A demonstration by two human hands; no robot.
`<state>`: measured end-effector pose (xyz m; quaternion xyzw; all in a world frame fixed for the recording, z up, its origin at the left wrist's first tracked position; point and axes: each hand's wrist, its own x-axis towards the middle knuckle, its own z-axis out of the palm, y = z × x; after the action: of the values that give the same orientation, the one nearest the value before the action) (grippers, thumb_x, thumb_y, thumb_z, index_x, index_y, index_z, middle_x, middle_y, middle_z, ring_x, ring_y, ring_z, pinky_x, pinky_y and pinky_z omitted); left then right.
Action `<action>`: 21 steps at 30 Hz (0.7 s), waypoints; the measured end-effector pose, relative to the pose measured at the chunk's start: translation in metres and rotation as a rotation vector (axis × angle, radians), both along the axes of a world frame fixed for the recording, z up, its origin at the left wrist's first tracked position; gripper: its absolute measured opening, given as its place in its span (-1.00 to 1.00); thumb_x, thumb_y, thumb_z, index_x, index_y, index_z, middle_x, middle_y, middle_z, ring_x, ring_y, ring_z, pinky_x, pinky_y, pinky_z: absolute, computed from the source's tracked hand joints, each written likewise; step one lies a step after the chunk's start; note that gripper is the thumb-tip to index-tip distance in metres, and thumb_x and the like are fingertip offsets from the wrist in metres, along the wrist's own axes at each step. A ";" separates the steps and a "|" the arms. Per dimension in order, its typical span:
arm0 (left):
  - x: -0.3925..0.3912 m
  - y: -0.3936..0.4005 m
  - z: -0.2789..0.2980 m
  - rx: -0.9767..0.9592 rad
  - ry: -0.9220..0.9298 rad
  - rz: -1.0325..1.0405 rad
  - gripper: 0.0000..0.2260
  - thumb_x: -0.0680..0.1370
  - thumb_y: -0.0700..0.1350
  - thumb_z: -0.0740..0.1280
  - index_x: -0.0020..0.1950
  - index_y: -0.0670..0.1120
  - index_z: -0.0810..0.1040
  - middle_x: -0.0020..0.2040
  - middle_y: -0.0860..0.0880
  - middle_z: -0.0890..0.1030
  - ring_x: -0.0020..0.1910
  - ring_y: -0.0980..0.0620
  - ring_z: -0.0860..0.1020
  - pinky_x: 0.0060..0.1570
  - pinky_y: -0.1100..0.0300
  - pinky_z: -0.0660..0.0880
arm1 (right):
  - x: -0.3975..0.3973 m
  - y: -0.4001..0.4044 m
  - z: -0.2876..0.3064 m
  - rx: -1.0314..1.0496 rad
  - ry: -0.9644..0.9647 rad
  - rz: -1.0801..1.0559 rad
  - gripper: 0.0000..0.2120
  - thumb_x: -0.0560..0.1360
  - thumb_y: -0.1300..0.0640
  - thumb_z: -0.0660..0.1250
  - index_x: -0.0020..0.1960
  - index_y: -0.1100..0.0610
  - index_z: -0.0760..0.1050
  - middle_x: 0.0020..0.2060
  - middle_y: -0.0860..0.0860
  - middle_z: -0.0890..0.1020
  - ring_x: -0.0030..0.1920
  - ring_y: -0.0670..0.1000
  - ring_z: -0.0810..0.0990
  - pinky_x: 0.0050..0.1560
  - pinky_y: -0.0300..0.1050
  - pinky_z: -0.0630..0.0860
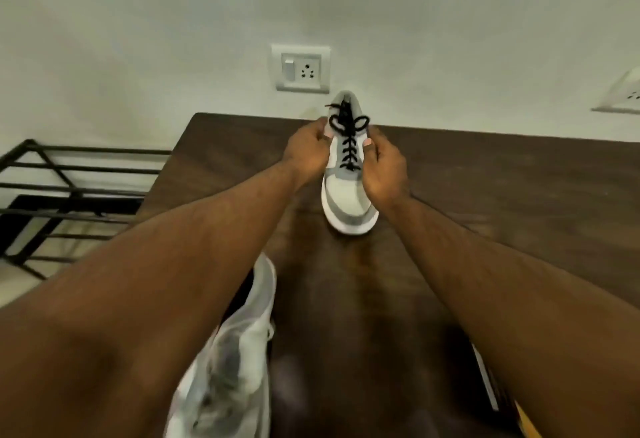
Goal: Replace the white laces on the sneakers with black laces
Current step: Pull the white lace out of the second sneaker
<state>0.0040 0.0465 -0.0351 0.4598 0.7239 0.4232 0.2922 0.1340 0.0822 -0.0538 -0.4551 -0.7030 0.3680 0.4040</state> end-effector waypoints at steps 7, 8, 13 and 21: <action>0.004 -0.199 0.016 0.092 -0.018 0.258 -0.83 0.62 -0.12 0.29 0.01 -0.13 0.67 -0.16 -0.12 0.64 -0.08 0.09 0.55 -0.01 0.20 0.45 | 0.021 -0.185 -0.014 -0.177 -0.027 0.291 -0.78 0.63 0.18 0.19 0.14 0.07 0.59 0.08 -0.14 0.58 0.12 -0.19 0.51 0.17 -0.30 0.31; 0.010 -0.228 0.009 0.085 -0.037 0.317 -0.80 0.63 -0.11 0.27 0.03 -0.15 0.67 -0.13 -0.14 0.65 -0.09 0.10 0.54 -0.05 0.22 0.42 | 0.023 -0.211 -0.020 -0.203 -0.026 0.335 -0.78 0.63 0.19 0.19 0.01 -0.03 0.58 -0.02 -0.20 0.58 0.01 -0.24 0.52 0.10 -0.23 0.35; 0.048 -0.287 -0.040 0.160 -0.373 0.490 -0.66 0.67 -0.11 0.18 0.45 -0.10 0.42 0.39 0.04 0.46 0.35 0.12 0.43 0.37 0.18 0.35 | 0.029 -0.275 -0.035 -0.326 0.044 0.311 -0.61 0.63 0.22 0.18 0.44 0.23 0.35 0.39 0.01 0.43 0.40 -0.10 0.36 0.40 -0.28 0.24; 0.132 -0.296 -0.056 0.260 -0.499 0.279 -0.67 0.63 -0.27 0.21 0.38 -0.09 0.51 0.50 -0.03 0.33 0.50 0.11 0.25 0.49 0.07 0.24 | 0.103 -0.283 -0.033 -0.491 0.257 0.045 -0.66 0.61 0.24 0.21 0.38 0.20 0.44 0.27 0.08 0.57 0.24 -0.03 0.55 0.33 -0.06 0.45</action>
<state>0.1356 -0.2497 -0.0906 0.2714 0.6257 0.6482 0.3386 0.2365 -0.2009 -0.0869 -0.4732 -0.5459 0.5908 0.3592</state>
